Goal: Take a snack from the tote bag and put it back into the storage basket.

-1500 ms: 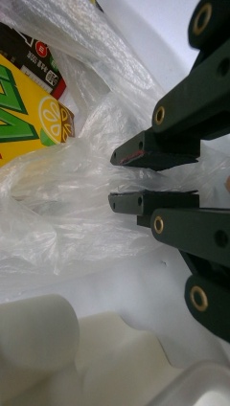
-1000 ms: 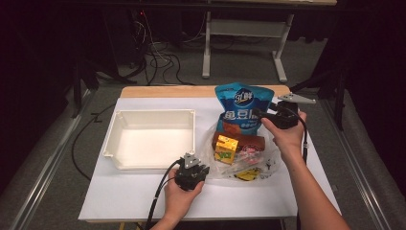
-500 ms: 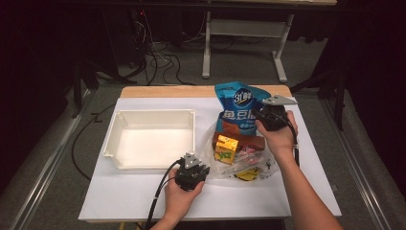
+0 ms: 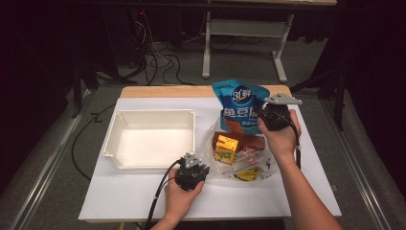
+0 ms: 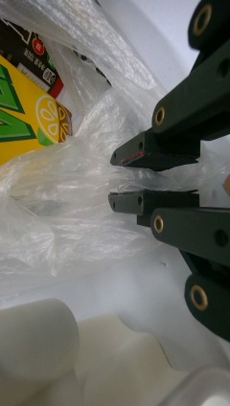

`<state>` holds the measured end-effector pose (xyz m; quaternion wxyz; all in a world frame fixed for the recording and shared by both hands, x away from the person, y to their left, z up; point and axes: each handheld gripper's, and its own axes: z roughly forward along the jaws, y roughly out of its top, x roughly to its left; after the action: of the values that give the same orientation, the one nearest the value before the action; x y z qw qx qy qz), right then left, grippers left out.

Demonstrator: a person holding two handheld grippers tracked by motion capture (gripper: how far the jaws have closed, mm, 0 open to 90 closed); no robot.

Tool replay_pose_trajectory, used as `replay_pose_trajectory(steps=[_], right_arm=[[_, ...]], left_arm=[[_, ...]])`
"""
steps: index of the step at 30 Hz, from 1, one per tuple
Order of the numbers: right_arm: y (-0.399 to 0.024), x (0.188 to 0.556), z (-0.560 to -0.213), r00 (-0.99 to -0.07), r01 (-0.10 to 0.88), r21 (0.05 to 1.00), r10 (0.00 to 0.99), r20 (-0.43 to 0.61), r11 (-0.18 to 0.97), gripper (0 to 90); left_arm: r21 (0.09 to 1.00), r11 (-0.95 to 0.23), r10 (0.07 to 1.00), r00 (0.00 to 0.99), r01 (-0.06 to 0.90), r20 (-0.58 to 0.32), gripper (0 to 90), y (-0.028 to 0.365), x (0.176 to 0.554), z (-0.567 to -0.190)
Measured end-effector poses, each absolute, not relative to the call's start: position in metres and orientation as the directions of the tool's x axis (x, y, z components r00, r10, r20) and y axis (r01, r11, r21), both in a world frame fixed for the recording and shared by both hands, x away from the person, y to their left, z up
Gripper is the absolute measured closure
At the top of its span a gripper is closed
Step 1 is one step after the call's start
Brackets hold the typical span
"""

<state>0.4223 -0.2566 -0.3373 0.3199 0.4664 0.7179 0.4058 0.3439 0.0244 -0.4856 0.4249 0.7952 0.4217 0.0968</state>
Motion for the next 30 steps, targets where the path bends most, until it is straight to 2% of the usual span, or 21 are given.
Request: replay_pose_trajectory(steps=[13, 18, 24, 30], right_arm=[[-0.271, 0.409, -0.309, -0.377, 0.354, 0.92, 0.926, -0.026, 0.17, 90.0], [-0.27, 0.405, -0.299, -0.391, 0.335, 0.925, 0.92, -0.037, 0.18, 90.0], [-0.27, 0.403, -0.285, -0.405, 0.313, 0.936, 0.914, -0.022, 0.161, 90.0], [-0.269, 0.4, -0.274, -0.413, 0.304, 0.94, 0.911, -0.019, 0.157, 90.0]], left_arm=[[0.76, -0.269, 0.76, 0.615, 0.592, -0.211, 80.1, 0.026, 0.344, -0.485], [0.805, -0.198, 0.764, 0.603, 0.56, -0.231, 77.2, 0.035, 0.34, -0.481], [0.858, -0.179, 0.754, 0.628, 0.481, -0.194, 69.4, 0.041, 0.327, -0.45], [0.9, -0.174, 0.733, 0.663, 0.4, -0.153, 66.9, 0.047, 0.321, -0.419]])
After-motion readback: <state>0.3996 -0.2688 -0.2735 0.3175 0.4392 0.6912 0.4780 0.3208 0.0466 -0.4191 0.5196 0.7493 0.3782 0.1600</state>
